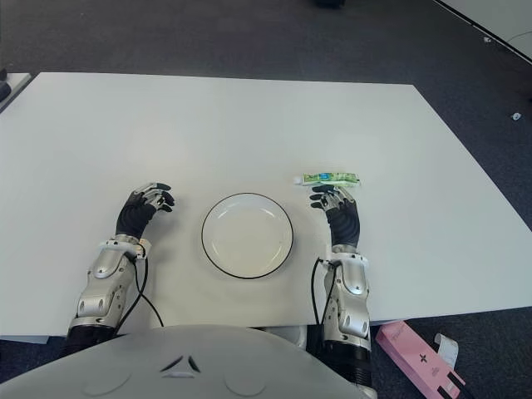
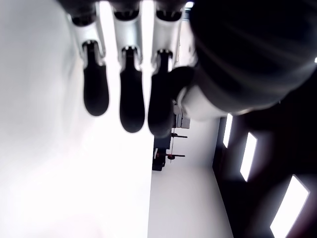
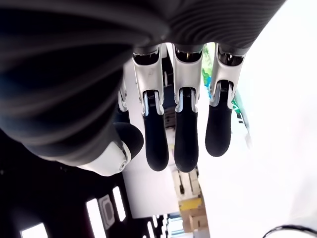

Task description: Put the toothpaste on the table into the plate.

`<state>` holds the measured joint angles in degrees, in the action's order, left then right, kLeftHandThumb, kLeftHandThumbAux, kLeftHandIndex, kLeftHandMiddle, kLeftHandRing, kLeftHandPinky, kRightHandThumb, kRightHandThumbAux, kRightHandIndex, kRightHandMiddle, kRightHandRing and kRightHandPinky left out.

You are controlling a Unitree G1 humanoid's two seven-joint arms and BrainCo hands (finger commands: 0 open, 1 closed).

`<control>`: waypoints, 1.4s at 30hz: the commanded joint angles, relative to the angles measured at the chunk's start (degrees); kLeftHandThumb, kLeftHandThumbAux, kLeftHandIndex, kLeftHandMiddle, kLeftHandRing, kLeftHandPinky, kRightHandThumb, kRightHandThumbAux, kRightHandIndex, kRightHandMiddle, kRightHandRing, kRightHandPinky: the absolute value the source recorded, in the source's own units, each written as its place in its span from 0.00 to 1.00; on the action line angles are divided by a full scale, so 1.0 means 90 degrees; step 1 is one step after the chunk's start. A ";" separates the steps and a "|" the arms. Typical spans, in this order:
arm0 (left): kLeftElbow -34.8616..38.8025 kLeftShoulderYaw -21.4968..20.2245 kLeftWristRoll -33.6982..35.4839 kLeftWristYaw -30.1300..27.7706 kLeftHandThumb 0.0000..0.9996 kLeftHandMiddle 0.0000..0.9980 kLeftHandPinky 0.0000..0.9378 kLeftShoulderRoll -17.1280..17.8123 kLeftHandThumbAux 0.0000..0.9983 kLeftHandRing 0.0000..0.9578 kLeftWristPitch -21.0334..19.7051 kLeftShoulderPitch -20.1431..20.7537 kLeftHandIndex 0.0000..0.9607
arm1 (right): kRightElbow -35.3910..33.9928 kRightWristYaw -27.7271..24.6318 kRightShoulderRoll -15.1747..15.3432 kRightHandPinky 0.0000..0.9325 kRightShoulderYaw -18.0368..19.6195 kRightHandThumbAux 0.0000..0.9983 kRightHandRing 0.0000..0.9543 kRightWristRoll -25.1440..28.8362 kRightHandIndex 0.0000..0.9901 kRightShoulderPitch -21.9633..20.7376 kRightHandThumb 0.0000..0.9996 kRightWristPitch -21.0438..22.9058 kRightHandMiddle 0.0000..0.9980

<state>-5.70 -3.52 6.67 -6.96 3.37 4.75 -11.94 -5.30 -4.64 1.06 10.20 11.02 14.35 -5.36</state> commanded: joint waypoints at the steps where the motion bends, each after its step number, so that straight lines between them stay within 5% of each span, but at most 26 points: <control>1: -0.0142 0.0032 -0.0053 0.0032 0.71 0.56 0.56 -0.0041 0.72 0.57 -0.0101 0.0013 0.45 | 0.0034 0.0060 0.0292 0.52 0.0134 0.73 0.50 -0.0216 0.43 -0.0332 0.71 -0.0117 0.46; 4: -0.0107 0.0039 -0.0064 0.0098 0.71 0.56 0.56 -0.0082 0.72 0.57 -0.0162 0.0021 0.45 | 0.0143 0.0066 0.0516 0.52 0.0260 0.73 0.50 -0.0291 0.43 -0.0561 0.71 -0.0156 0.47; 10: -0.0125 0.0062 -0.0131 0.0122 0.71 0.56 0.56 -0.0087 0.72 0.57 -0.0057 0.0015 0.45 | 0.0469 0.0171 0.1157 0.45 0.0220 0.73 0.45 -0.1344 0.42 -0.0939 0.71 -0.1447 0.44; 16: -0.0135 0.0040 -0.0057 0.0043 0.71 0.56 0.56 -0.0108 0.72 0.57 -0.0013 -0.0005 0.45 | 0.0265 0.0181 0.1979 0.31 0.0121 0.73 0.30 -0.2390 0.41 -0.1221 0.70 -0.1335 0.29; 19: -0.0148 0.0034 -0.0034 0.0042 0.71 0.56 0.56 -0.0123 0.72 0.57 -0.0020 -0.0012 0.45 | 0.0224 0.0123 0.2354 0.18 0.0052 0.58 0.18 -0.2899 0.23 -0.1482 0.60 -0.1041 0.17; 27: -0.0124 0.0034 -0.0017 0.0068 0.71 0.56 0.55 -0.0169 0.72 0.56 -0.0038 -0.0048 0.45 | 0.1094 0.0068 0.3137 0.04 -0.0247 0.40 0.04 -0.3564 0.07 -0.2364 0.56 -0.1025 0.04; 42: -0.0022 0.0035 -0.0047 0.0102 0.71 0.56 0.56 -0.0245 0.72 0.57 -0.0040 -0.0169 0.45 | 0.3345 0.0415 0.4363 0.00 -0.1316 0.15 0.00 -0.4794 0.00 -0.3682 0.52 -0.2444 0.00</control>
<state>-5.35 -3.40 6.36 -6.44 1.55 5.40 -12.50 21.00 -0.79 38.14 0.87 -29.57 -15.84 -25.46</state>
